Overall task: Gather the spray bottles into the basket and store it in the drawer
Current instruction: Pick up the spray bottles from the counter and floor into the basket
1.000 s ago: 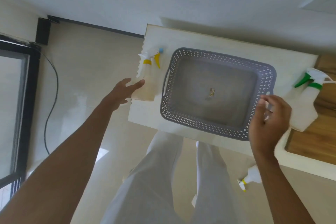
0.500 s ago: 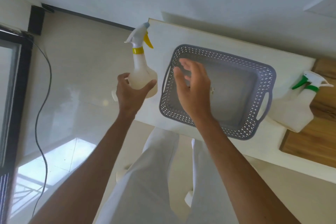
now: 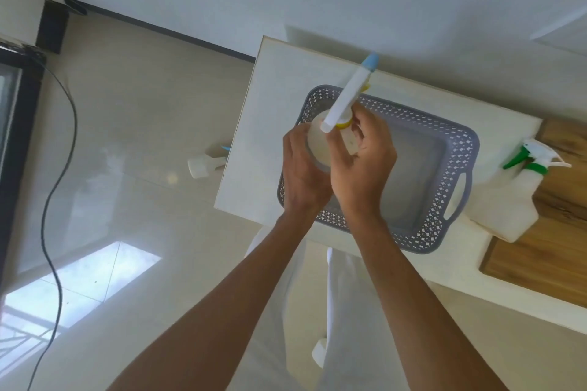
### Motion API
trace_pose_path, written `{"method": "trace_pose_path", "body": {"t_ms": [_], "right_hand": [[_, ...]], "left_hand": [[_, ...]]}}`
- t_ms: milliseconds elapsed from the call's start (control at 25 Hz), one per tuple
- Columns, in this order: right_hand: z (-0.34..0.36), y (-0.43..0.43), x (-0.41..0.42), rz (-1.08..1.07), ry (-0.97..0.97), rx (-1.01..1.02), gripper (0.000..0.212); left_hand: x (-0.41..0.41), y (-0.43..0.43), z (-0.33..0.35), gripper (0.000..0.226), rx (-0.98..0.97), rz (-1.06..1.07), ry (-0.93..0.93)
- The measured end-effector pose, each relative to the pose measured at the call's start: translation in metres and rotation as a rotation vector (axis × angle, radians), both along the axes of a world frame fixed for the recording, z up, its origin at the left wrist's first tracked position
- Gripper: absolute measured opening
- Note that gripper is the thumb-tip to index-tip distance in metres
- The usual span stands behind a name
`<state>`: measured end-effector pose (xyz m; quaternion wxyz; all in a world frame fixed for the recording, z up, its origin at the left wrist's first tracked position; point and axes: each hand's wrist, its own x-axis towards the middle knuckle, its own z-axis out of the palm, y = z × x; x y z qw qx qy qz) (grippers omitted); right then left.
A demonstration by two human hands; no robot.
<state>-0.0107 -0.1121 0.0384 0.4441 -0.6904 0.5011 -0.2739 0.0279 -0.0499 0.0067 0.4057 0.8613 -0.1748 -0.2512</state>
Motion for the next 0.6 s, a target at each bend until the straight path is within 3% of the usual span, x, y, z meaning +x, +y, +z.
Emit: {"method": "trace_pose_path", "body": {"t_ms": [240,600], "right_hand": [[-0.045,-0.017,-0.007,0.020,0.046,0.088,0.030],[-0.061,-0.018,0.004,0.103,0.084,0.043,0.034]], "left_hand": [[0.016,-0.019,-0.027,0.066,0.175,-0.142,0.008],[0.026,-0.029,-0.038,0.063,0.273,-0.160,0.025]]}}
